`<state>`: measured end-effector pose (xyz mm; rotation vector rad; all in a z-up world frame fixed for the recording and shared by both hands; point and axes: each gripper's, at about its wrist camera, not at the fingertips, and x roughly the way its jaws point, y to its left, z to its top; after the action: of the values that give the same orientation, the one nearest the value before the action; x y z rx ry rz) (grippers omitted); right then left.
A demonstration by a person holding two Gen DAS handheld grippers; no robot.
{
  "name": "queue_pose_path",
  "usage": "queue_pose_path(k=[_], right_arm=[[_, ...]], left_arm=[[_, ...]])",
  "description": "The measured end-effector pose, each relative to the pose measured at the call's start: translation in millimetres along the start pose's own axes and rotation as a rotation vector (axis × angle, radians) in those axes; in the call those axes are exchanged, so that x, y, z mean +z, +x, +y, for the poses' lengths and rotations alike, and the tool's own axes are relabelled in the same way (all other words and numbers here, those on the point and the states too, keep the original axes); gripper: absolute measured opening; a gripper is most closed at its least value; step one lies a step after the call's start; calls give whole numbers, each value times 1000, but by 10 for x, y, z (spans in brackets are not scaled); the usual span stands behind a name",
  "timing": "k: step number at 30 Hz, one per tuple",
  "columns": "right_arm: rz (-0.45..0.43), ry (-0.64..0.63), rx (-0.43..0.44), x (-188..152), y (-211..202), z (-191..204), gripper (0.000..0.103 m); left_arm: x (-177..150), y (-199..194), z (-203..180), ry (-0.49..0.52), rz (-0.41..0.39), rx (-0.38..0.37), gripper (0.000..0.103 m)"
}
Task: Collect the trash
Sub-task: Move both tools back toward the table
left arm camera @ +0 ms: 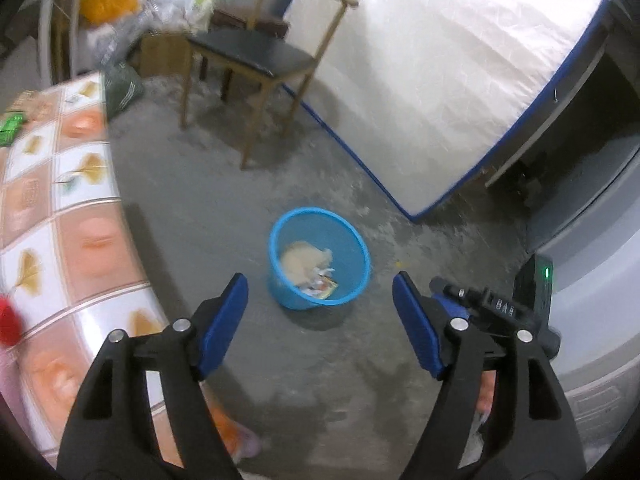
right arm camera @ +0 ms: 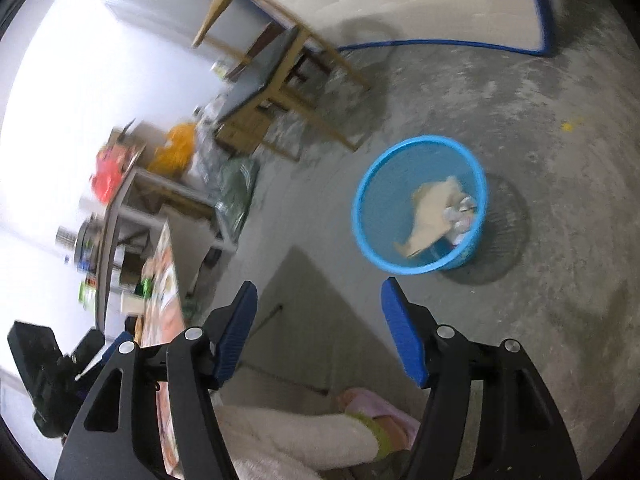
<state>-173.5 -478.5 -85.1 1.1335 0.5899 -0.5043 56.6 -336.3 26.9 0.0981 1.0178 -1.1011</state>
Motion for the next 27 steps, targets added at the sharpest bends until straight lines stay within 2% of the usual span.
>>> queue_pose_path(k=[3, 7, 12, 13, 16, 19, 21, 23, 27], right_arm=[[50, -104, 48, -37, 98, 415, 63], [114, -250, 164, -201, 228, 1083, 72], [229, -410, 277, -576, 455, 1798, 73], [252, -431, 290, -651, 508, 1908, 73], [310, -486, 316, -873, 634, 2178, 73], [365, -554, 323, -1125, 754, 2394, 73], [402, -586, 315, -1295, 827, 2493, 73], [443, -601, 306, -1410, 913, 2560, 73], [477, -644, 279, -1533, 995, 2701, 73]], left_arm=[[-233, -440, 239, 11, -71, 88, 72], [-577, -891, 554, -11, -131, 189, 73], [-1035, -1418, 903, -42, -231, 419, 73], [-1113, -1528, 953, -23, -256, 487, 73], [-1205, -1651, 1036, 31, -265, 605, 75], [-1220, -1694, 1189, 35, -264, 647, 76], [-1183, -1676, 1311, 12, -256, 645, 78], [-1170, -1611, 1411, -5, -245, 611, 83], [-1139, -1413, 1626, -44, -224, 559, 84]])
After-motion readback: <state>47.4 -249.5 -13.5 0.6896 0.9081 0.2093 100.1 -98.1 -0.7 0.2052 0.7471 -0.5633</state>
